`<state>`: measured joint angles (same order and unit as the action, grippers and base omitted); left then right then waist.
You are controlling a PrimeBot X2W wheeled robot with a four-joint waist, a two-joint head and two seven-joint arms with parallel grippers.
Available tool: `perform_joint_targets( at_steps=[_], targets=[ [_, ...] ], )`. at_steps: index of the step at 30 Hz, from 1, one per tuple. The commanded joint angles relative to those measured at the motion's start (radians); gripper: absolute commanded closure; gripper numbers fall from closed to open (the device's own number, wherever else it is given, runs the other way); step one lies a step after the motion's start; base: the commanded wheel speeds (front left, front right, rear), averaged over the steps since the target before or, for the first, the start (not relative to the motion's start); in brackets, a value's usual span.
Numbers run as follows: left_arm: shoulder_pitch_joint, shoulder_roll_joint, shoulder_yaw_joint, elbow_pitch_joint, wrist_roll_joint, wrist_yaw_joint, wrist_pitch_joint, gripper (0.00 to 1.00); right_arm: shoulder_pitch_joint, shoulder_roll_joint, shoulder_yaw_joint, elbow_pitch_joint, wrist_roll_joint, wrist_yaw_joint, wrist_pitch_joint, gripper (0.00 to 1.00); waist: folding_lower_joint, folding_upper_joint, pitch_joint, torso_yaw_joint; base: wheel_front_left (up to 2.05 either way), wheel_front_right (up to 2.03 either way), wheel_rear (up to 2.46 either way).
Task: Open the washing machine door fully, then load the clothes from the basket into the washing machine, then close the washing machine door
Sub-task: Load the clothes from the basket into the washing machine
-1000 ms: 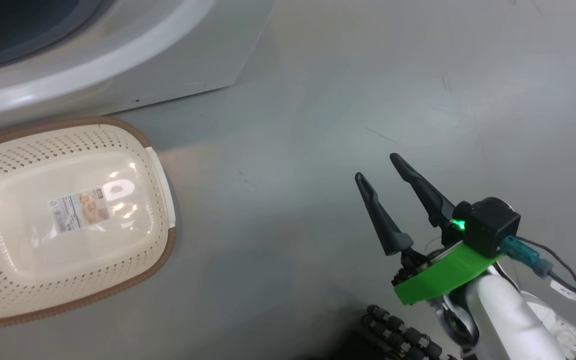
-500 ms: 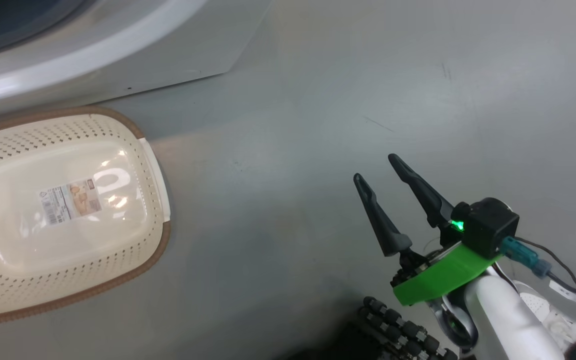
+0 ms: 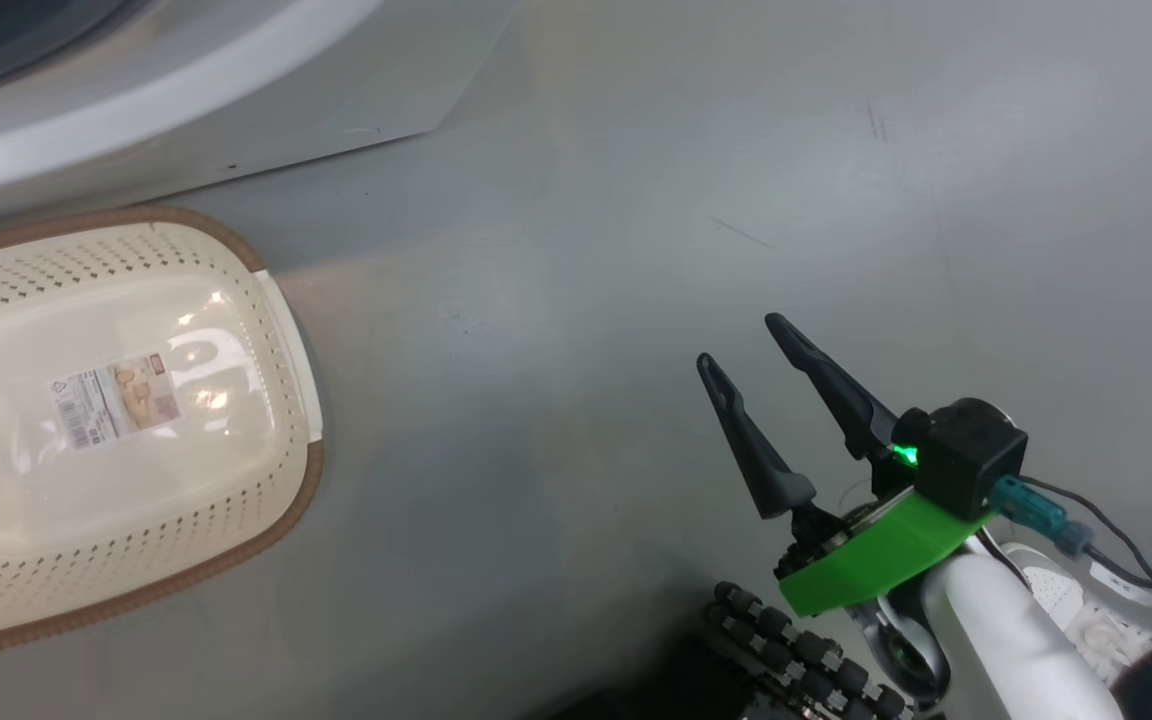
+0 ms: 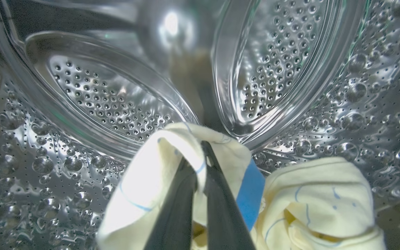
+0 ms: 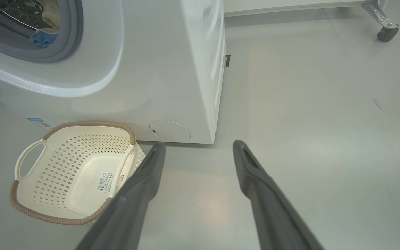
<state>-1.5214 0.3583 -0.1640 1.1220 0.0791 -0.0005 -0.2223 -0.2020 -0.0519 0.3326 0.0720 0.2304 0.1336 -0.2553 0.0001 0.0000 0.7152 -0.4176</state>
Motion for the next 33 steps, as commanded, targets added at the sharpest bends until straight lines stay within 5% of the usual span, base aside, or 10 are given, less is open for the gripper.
perform_joint_targets(
  at_steps=[1,2,3,4,21,33],
  targets=[
    [-0.038,0.039,0.001,-0.011,0.006,0.005,0.016,0.73,0.022,-0.005,0.016,-0.021,0.01,-0.003,-0.006,0.0,-0.0001,0.0,-0.003,0.0,0.0,0.0,0.0],
    [-0.045,0.037,0.0,0.001,0.005,0.006,0.026,0.6,0.023,-0.005,0.015,-0.02,0.01,-0.003,-0.006,0.0,-0.0001,0.0,-0.004,0.0,0.0,0.0,0.0],
    [-0.052,0.036,-0.003,0.009,0.005,0.008,0.03,0.36,0.024,-0.004,0.014,-0.019,0.01,-0.003,-0.006,0.0,-0.0001,0.0,-0.006,0.0,0.0,0.0,0.0],
    [-0.058,0.035,-0.007,0.021,0.007,0.012,0.041,0.0,0.024,-0.004,0.013,-0.019,0.01,-0.003,-0.006,0.0,-0.0001,0.0,-0.008,0.001,0.0,0.0,0.0],
    [-0.071,-0.001,-0.018,0.141,-0.03,0.023,0.218,0.0,0.018,-0.001,0.002,-0.015,0.01,-0.003,-0.006,0.0,-0.0001,0.0,-0.051,0.024,0.0,0.0,0.0],
    [0.039,-0.088,0.019,0.158,-0.115,0.025,0.216,0.0,0.012,-0.001,-0.023,-0.013,0.0,-0.003,-0.006,0.0,-0.0001,0.0,-0.158,0.073,0.0,0.0,0.0]
  ],
)
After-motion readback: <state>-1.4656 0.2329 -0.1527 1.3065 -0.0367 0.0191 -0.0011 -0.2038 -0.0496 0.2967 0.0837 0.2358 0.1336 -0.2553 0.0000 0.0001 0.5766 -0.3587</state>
